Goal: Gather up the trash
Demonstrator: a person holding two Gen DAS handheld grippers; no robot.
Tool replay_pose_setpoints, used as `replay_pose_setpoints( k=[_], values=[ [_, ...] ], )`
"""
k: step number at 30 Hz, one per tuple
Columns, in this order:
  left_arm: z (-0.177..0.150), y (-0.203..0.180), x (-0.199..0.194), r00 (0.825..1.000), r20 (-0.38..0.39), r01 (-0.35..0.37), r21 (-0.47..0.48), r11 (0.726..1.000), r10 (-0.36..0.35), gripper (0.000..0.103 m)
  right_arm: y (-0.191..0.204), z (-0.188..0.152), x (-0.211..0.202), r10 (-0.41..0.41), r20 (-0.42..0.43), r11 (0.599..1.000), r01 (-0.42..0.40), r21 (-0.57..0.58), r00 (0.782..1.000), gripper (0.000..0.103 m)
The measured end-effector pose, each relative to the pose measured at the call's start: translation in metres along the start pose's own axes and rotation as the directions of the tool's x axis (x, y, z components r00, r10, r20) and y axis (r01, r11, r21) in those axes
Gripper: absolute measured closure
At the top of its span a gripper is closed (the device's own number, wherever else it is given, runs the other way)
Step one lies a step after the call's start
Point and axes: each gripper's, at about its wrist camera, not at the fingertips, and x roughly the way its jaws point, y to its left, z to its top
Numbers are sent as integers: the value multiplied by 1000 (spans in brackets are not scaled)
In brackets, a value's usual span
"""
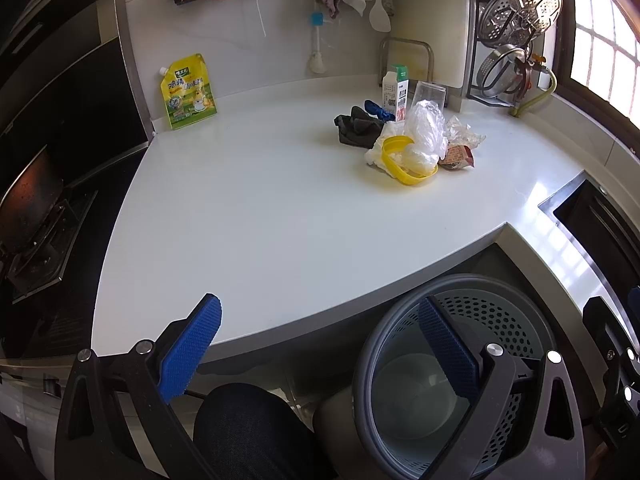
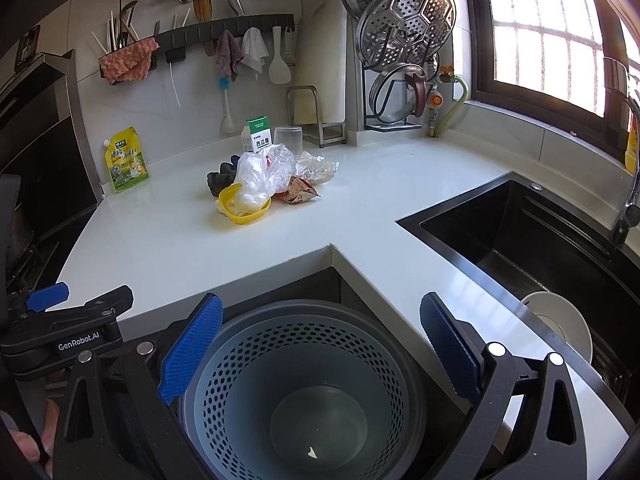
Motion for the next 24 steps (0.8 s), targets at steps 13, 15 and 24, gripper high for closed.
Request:
replay_pose_setpoints(
  k=[13,15,24],
  values=[
    [-2,-3,0,1000,-1,-2,2,1000,2,6,3,-1,1,1,-4,1000,-1,-6,1000,8],
    [-2,-2,0,1000,-2,-2,1,1000,2,6,3,-1,1,2,-5,1000,-2,-6,1000,8],
    [-2,-1,4,1000,-2,-1,-1,1000,1,6,4,-3,8,1,-19,1000,-1,-8,1000,8]
  ],
)
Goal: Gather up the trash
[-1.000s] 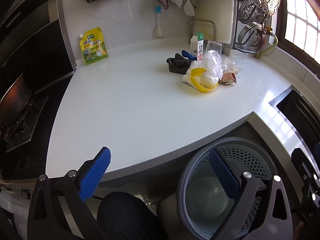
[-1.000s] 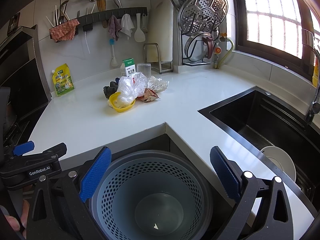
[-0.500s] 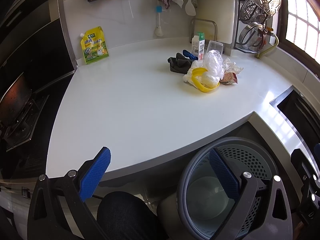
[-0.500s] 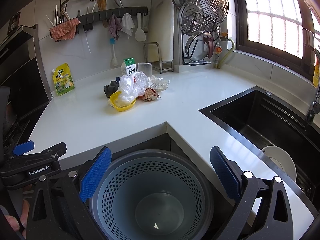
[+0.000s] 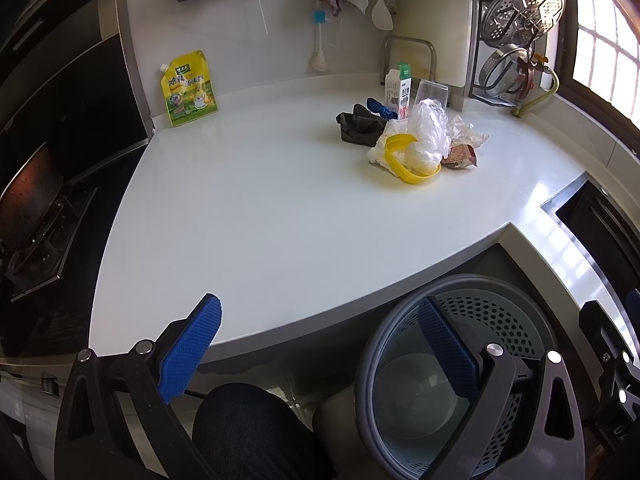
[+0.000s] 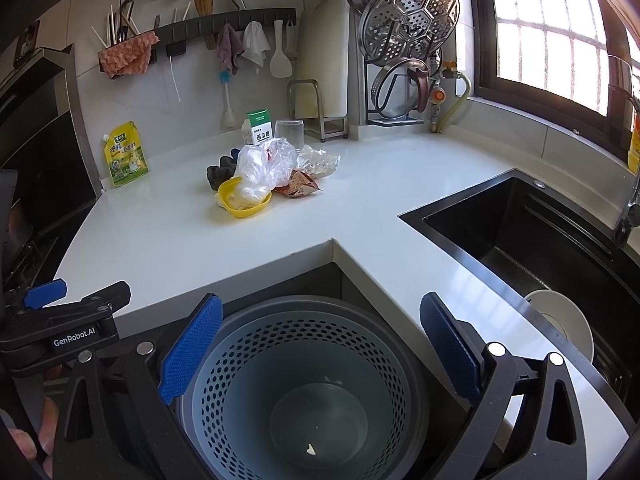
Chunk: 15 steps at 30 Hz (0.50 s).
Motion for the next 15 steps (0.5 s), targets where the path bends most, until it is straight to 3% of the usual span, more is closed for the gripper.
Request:
replay_pose_setpoints(
  k=[8,15],
  values=[
    [4,4,10,1000,4,-14,-11,1000,14,6,0,6,16,-1,-18,1000,1,-9,1000,8],
    [28,8,32,1000,9,-25,-32,999,26,6,3,28,44,0,-20,1000,0,-30,1000,8]
  ],
)
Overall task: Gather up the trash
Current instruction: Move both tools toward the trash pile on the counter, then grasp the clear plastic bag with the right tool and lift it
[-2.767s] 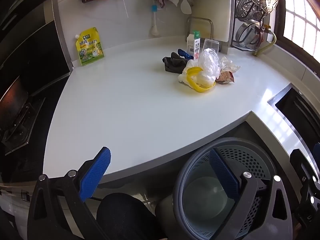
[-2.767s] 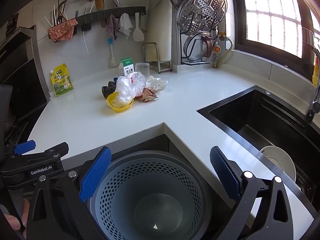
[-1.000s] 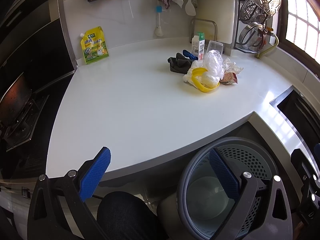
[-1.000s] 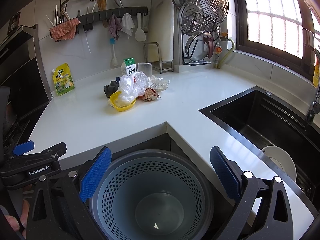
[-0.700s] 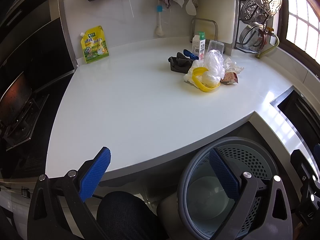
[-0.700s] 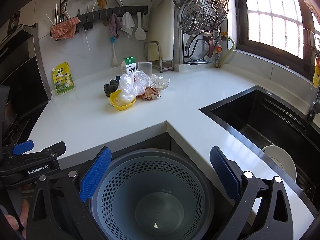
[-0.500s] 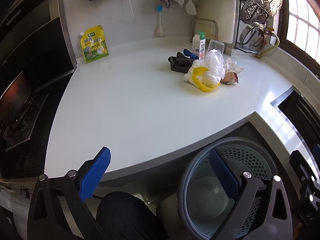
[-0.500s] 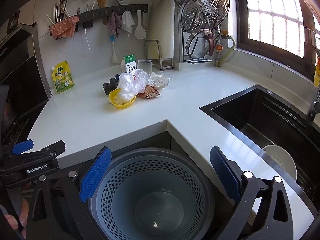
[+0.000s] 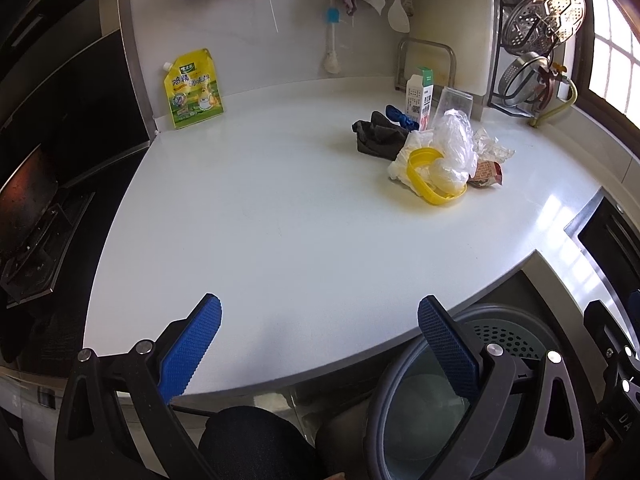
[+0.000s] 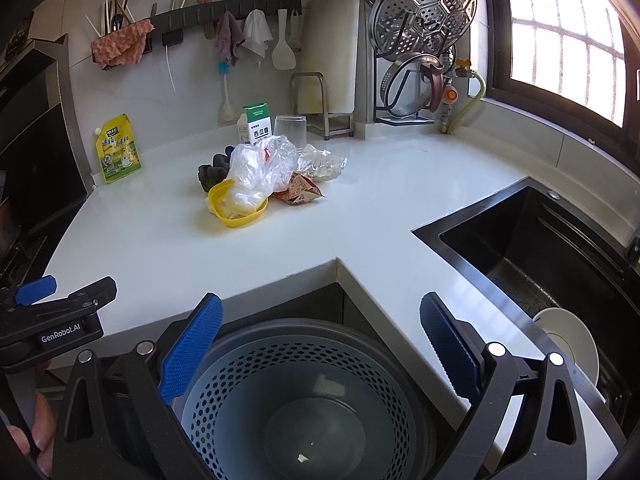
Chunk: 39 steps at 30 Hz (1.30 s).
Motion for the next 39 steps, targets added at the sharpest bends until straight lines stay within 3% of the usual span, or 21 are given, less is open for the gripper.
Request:
replay_pose_setpoints(
  k=[8,19,25,36,38,39],
  values=[
    [32,6,27,999,27,-19,-36,999,20,6,10,40,43,38,3,999,-38,-33,999,8],
    [56,10,62,999,3,-34,-37,999,34,6,34,89,102,86,2,993,-86,-84,996,9],
    [60,12,77,999,-13,-42,-42,998,42,6,46,101,135,113,-27,989,-115,-93,993,9],
    [62,14,98,999,-49,-23,-66,998,20,6,71,108,176,59,-28,983,-64,-173,998,10],
    [62,13,99,999,-50,-15,-74,997,12,6,73,109,178,57,-23,980,-60,-187,998,14],
    [62,13,99,999,-50,-11,-78,997,7,6,74,109,179,53,-26,979,-57,-196,998,26]
  ],
)
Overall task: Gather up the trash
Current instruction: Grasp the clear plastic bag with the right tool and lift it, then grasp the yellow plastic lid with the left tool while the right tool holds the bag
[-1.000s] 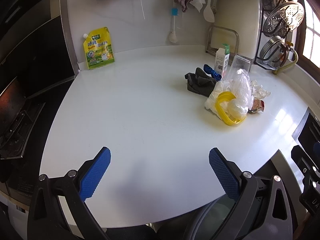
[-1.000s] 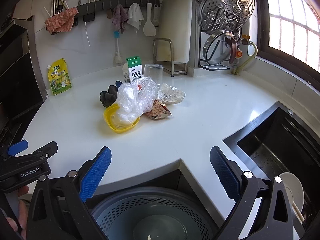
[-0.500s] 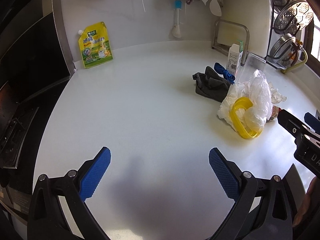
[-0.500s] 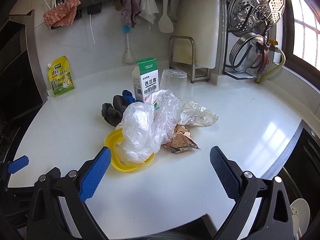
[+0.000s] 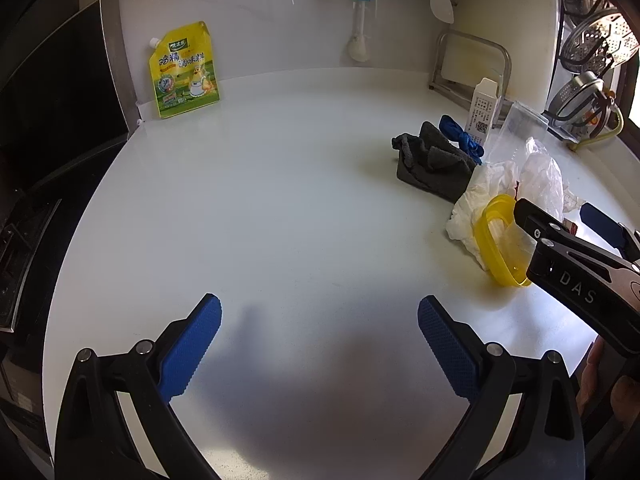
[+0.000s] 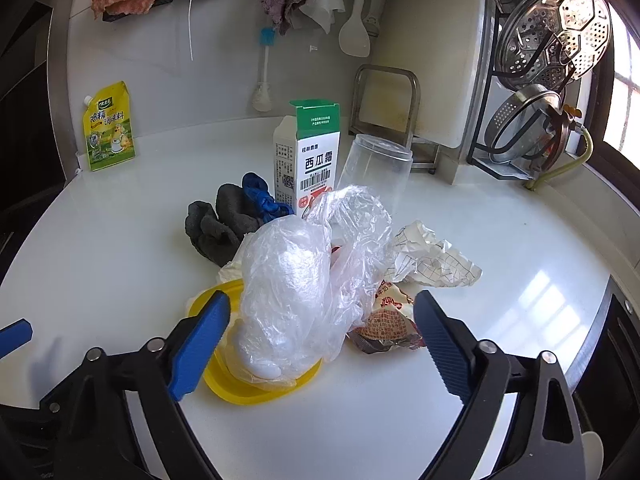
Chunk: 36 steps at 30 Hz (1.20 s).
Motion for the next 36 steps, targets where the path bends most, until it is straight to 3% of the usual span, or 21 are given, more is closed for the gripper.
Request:
replay_pose_setpoints(
  k=[1,4,9,15,22,28,36],
  values=[
    [0,-1,0,1000,0,3,-2,1000,-3,6,1,0,2,0,-13,1000,0,-9,1000,41],
    [-1,-6,-1,1000,1,12,7,1000,-12,6,0,0,5,31,-39,999,-31,-12,999,65],
    [-1,-17,-9,999,17,33,20,999,-33,6,-10,0,-13,79,3,997,-79,7,997,82],
    [2,-35,-15,996,28,83,32,996,-84,6,-43,-2,-52,121,74,989,-127,78,990,82],
    [7,-72,-14,988,32,148,57,987,-150,6,-101,-25,-86,68,94,977,-85,194,993,82],
    [11,-106,0,985,9,169,53,984,-170,6,-136,-49,-93,33,70,969,-49,244,997,82],
    [17,-134,18,987,-20,162,14,987,-162,6,-154,-61,-94,76,88,956,-98,276,993,82]
  ],
)
